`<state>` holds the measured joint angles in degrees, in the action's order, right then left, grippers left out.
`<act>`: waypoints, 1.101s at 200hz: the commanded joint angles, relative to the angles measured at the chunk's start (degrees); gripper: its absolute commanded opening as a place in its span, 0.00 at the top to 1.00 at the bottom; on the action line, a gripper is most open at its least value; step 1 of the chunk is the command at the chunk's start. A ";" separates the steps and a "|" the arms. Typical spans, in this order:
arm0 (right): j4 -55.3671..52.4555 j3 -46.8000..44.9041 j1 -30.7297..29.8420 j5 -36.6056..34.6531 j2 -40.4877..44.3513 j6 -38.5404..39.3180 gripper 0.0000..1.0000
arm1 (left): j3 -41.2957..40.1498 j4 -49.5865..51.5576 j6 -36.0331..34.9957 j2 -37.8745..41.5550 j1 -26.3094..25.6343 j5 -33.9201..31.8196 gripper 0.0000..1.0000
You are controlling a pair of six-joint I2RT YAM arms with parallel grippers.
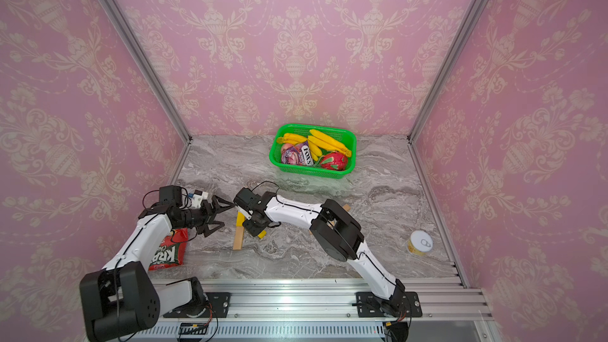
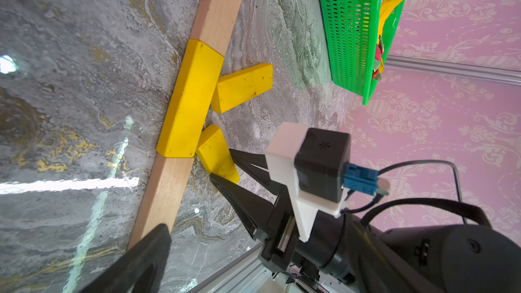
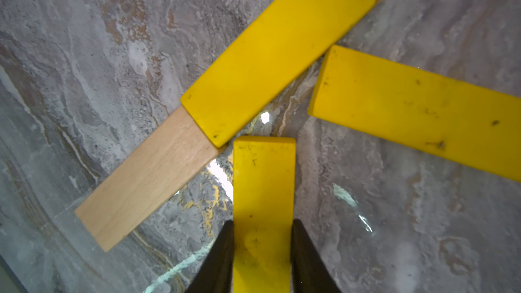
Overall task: Assemble the letter k with building blocks
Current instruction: Assemble the building block at the center of the board.
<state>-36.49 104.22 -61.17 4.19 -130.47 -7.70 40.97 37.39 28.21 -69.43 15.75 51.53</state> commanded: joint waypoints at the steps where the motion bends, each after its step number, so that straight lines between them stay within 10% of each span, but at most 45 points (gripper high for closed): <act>1: -1.46 0.90 -0.50 0.15 -0.94 0.17 0.84 | -0.34 0.72 0.53 -0.24 0.59 -0.88 0.01; 101: -1.57 1.16 -0.44 -0.67 -1.27 1.09 0.81 | -0.36 0.63 0.53 -0.26 0.60 -0.75 0.01; 156: 0.22 0.55 -0.44 0.60 0.27 0.68 0.36 | 0.55 3.17 0.30 2.36 0.60 -7.53 0.01; 220: 0.11 0.96 -0.44 -0.22 2.24 1.47 0.40 | 0.60 3.84 0.30 3.87 0.55 -9.97 0.01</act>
<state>-36.40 104.25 -61.17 4.19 -130.47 -7.20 40.99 39.66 28.21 -64.69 15.75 42.89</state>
